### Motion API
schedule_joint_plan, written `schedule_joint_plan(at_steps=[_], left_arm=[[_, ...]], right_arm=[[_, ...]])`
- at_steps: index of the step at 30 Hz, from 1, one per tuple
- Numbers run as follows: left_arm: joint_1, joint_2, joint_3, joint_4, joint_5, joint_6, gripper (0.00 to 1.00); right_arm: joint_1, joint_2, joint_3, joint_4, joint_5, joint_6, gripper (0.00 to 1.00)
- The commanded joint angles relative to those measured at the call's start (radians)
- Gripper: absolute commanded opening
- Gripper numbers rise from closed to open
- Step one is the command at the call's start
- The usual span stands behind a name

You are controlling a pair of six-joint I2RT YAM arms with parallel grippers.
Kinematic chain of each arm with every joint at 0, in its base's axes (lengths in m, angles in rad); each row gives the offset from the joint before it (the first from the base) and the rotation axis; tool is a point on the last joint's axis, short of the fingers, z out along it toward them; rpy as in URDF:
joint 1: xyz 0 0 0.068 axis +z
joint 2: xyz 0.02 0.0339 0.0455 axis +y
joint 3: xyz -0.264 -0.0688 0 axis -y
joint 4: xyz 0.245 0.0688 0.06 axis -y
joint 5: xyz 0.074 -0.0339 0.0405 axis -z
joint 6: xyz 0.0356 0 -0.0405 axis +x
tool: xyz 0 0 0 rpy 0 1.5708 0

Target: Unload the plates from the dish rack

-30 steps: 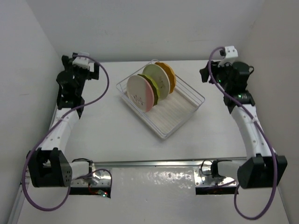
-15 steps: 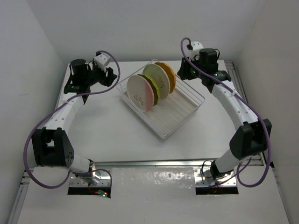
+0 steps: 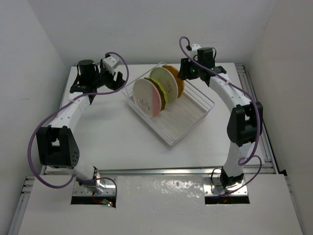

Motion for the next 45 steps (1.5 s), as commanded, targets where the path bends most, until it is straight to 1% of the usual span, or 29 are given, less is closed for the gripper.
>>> schedule_joint_plan(at_steps=[1, 5, 6, 9, 10, 12, 13, 14, 17, 20, 23, 24, 30, 33, 35, 37, 38, 39, 40, 41, 42, 45], left_arm=[[-0.003, -0.056, -0.029, 0.02, -0.016, 0.013, 0.68], [-0.003, -0.071, -0.043, 0.02, -0.038, 0.01, 0.68], [-0.003, -0.073, -0.043, 0.018, -0.042, 0.008, 0.68], [-0.003, -0.08, -0.047, 0.01, -0.053, 0.011, 0.68], [-0.003, -0.083, -0.049, 0.007, -0.058, 0.016, 0.68], [-0.003, -0.089, -0.058, 0.004, -0.07, 0.024, 0.68], [-0.003, -0.091, -0.061, 0.003, -0.073, 0.025, 0.68], [-0.003, -0.094, -0.064, 0.001, -0.075, 0.027, 0.68], [-0.003, -0.094, -0.07, 0.0, -0.079, 0.028, 0.68], [-0.003, -0.094, -0.07, 0.0, -0.078, 0.027, 0.69], [-0.003, -0.094, -0.067, 0.003, -0.081, 0.034, 0.69], [-0.003, -0.094, -0.067, 0.006, -0.082, 0.037, 0.69], [-0.003, -0.094, -0.069, 0.007, -0.096, 0.053, 0.69], [-0.003, -0.094, -0.07, 0.01, -0.099, 0.054, 0.7], [-0.003, -0.096, -0.07, 0.012, -0.099, 0.054, 0.7], [-0.003, -0.097, -0.075, 0.013, -0.099, 0.054, 0.7], [-0.003, -0.097, -0.075, 0.015, -0.099, 0.053, 0.7], [-0.002, -0.097, -0.078, 0.019, -0.101, 0.047, 0.7], [-0.003, -0.1, -0.087, 0.021, -0.099, 0.042, 0.7], [-0.003, -0.103, -0.09, 0.024, -0.099, 0.031, 0.7], [-0.003, -0.106, -0.095, 0.026, -0.098, 0.027, 0.7], [-0.003, -0.126, -0.124, 0.02, -0.091, 0.01, 0.7]], right_arm=[[0.016, 0.022, 0.052, 0.019, -0.04, -0.026, 0.5], [0.043, 0.056, 0.048, 0.036, -0.008, -0.062, 0.44], [0.043, 0.067, 0.047, 0.039, -0.001, -0.06, 0.38], [0.043, 0.074, 0.029, 0.054, 0.001, -0.062, 0.32], [0.043, 0.071, 0.022, 0.062, -0.002, -0.068, 0.25], [0.045, 0.058, -0.003, 0.072, -0.013, -0.074, 0.15], [0.046, 0.051, -0.011, 0.086, -0.014, -0.074, 0.04], [0.045, 0.045, -0.017, 0.092, -0.017, -0.075, 0.0], [0.045, 0.005, -0.037, 0.138, -0.01, -0.071, 0.0], [0.045, -0.05, -0.039, 0.206, 0.03, -0.06, 0.0], [0.045, -0.111, -0.039, 0.305, 0.082, -0.036, 0.0], [0.045, -0.125, -0.042, 0.362, 0.107, -0.02, 0.0], [0.045, -0.215, -0.068, 0.517, 0.196, 0.007, 0.0], [0.045, -0.239, -0.085, 0.557, 0.266, 0.0, 0.0], [0.043, -0.246, -0.112, 0.58, 0.361, 0.012, 0.0], [0.025, -0.265, -0.148, 0.643, 0.447, 0.091, 0.0], [0.013, -0.268, -0.195, 0.667, 0.52, 0.136, 0.0], [-0.022, -0.272, -0.223, 0.715, 0.547, 0.247, 0.0], [-0.045, -0.271, -0.269, 0.729, 0.568, 0.314, 0.0], [-0.07, -0.265, -0.286, 0.74, 0.585, 0.386, 0.0], [-0.125, -0.246, -0.3, 0.764, 0.569, 0.544, 0.0], [-0.167, -0.193, -0.333, 0.848, 0.55, 0.719, 0.0]])
